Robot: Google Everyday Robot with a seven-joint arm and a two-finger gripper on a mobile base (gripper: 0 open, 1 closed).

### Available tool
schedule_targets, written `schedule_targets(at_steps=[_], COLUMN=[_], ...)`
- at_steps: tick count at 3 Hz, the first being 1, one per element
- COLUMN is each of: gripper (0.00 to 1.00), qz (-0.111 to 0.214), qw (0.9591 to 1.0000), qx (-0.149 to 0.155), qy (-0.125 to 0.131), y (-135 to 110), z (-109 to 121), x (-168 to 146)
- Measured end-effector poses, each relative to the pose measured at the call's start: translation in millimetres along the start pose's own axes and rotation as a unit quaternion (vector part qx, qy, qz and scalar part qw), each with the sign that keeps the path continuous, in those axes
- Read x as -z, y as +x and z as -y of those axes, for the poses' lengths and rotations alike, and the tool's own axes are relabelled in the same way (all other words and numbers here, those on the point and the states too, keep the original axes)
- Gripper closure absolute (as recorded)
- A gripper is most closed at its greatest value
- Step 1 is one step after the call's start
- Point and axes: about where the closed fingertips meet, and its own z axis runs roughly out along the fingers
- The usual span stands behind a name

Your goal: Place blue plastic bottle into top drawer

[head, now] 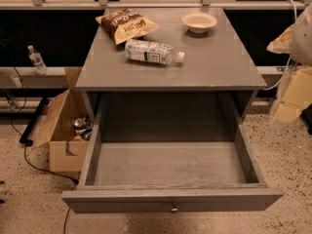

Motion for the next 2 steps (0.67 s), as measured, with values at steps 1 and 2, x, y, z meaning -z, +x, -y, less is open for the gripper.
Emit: schedule_targets(at_steps=[1,2], gripper=[0.00,0.00], qz=[0.000,0.010], qw=[1.0000,0.9999], qx=[0.000,-0.010], qy=[0.000,0.007], y=[0.0,-3.1], z=[0.0,4.3], x=[0.0,0.3])
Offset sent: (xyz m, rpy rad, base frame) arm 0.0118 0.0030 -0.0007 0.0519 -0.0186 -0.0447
